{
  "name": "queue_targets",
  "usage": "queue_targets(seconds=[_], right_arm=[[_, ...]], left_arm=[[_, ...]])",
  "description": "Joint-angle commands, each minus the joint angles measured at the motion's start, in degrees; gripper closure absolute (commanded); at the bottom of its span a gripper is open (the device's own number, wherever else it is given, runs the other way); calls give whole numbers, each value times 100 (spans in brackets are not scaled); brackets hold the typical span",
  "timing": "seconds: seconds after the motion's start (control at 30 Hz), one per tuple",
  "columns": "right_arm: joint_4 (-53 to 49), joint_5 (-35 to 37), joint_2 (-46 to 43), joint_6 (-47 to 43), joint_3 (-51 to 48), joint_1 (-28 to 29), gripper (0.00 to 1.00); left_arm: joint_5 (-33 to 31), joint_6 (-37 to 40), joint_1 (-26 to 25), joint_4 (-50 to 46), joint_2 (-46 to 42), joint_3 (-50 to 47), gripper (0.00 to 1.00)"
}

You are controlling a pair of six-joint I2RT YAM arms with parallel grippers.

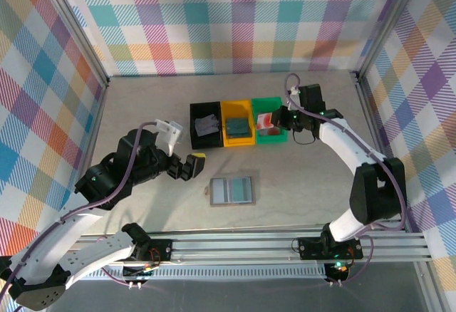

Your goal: Take the credit cards out of the card holder

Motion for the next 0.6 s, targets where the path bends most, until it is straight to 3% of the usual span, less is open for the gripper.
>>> queue_targets(seconds=[0.0,0.57], right_arm=[[-541,407,471,-356,525,-63,100],[-880,115,2126,-669,2022,-73,100]], left_arm=[[-282,-93,74,277,176,-19,0],[-384,-210,75,629,266,-420,0]])
